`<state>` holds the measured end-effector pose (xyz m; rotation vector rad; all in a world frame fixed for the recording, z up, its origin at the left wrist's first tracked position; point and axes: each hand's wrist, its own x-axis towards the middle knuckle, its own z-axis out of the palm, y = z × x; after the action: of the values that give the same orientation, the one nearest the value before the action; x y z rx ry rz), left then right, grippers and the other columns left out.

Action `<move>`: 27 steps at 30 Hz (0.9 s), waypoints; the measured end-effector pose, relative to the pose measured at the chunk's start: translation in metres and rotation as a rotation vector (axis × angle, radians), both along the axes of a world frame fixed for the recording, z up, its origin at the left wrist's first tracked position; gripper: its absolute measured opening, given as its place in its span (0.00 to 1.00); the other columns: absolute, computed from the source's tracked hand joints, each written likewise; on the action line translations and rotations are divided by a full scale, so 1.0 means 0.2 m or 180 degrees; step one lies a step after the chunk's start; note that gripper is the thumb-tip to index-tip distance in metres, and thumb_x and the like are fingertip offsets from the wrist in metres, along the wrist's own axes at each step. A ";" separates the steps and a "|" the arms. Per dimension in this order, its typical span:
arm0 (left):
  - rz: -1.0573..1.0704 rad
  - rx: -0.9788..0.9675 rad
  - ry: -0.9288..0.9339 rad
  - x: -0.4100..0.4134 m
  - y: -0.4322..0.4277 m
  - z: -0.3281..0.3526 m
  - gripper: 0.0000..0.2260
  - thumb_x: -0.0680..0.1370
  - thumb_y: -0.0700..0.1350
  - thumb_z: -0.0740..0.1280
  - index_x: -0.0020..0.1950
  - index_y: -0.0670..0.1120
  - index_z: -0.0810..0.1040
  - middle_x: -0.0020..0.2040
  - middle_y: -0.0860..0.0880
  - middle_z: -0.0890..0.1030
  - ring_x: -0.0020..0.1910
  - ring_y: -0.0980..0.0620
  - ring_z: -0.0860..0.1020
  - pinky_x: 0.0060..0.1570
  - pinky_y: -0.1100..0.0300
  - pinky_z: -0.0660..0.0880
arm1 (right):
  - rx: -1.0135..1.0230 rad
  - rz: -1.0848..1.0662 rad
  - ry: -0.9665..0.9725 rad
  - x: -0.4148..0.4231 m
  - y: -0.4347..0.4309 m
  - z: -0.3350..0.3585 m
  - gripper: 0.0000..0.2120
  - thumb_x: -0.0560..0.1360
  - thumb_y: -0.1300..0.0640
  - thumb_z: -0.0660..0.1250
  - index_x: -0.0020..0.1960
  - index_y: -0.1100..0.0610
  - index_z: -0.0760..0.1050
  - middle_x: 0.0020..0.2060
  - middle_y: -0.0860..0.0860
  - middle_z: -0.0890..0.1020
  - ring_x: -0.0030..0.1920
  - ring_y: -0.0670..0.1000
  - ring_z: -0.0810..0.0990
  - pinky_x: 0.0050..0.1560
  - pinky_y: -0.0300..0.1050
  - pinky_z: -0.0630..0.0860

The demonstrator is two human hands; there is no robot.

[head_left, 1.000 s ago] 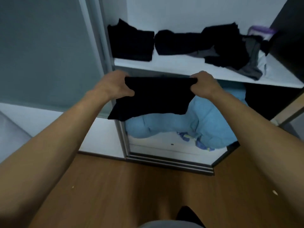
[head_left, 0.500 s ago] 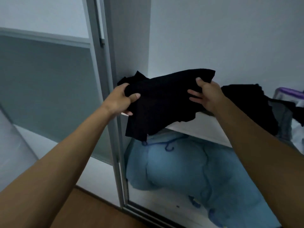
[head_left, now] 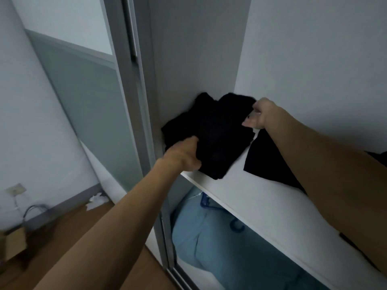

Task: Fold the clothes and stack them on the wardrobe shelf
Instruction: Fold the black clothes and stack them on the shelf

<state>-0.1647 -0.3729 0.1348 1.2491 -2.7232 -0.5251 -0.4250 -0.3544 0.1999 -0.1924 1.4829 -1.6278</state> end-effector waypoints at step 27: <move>-0.2038 0.0283 0.0330 -1.13 0.28 -0.06 0.37 0.75 0.58 0.71 0.77 0.46 0.59 0.77 0.47 0.61 0.75 0.44 0.62 0.72 0.43 0.64 | 0.0736 -0.0877 0.3452 -0.42 1.09 -0.08 0.07 0.79 0.56 0.67 0.48 0.57 0.83 0.45 0.53 0.86 0.43 0.44 0.82 0.46 0.35 0.77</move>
<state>-0.3909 -0.3165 0.1237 0.3122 -2.9943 -0.7407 -0.5099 -0.1364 0.1843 -0.8706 2.5780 -1.5988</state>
